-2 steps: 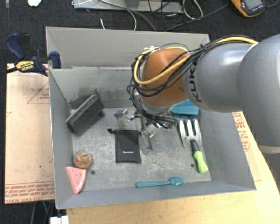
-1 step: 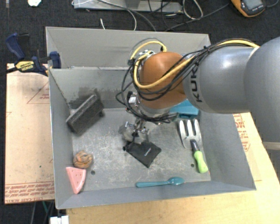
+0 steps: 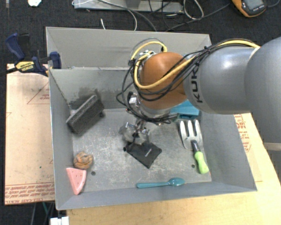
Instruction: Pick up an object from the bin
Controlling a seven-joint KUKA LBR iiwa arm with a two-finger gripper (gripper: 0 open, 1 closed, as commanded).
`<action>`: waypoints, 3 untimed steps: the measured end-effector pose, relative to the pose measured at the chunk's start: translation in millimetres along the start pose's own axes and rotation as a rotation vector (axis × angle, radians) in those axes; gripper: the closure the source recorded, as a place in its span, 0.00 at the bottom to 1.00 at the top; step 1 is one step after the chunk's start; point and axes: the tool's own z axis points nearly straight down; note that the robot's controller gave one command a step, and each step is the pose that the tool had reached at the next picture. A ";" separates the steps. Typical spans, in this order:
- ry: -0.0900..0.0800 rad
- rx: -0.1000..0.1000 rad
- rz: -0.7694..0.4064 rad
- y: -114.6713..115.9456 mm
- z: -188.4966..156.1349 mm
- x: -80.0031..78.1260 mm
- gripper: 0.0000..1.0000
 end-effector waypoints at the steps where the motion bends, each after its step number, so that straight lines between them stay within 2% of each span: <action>1: 0.001 -0.003 0.038 -14.0 -67.4 16.7 1.00; 2: 0.002 -0.009 0.005 14.0 -142.5 20.7 1.00; 3: -0.005 0.003 0.016 8.2 -167.2 18.3 1.00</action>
Offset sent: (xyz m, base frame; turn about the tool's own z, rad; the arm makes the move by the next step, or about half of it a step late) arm -0.0304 -0.0128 0.1546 -0.0055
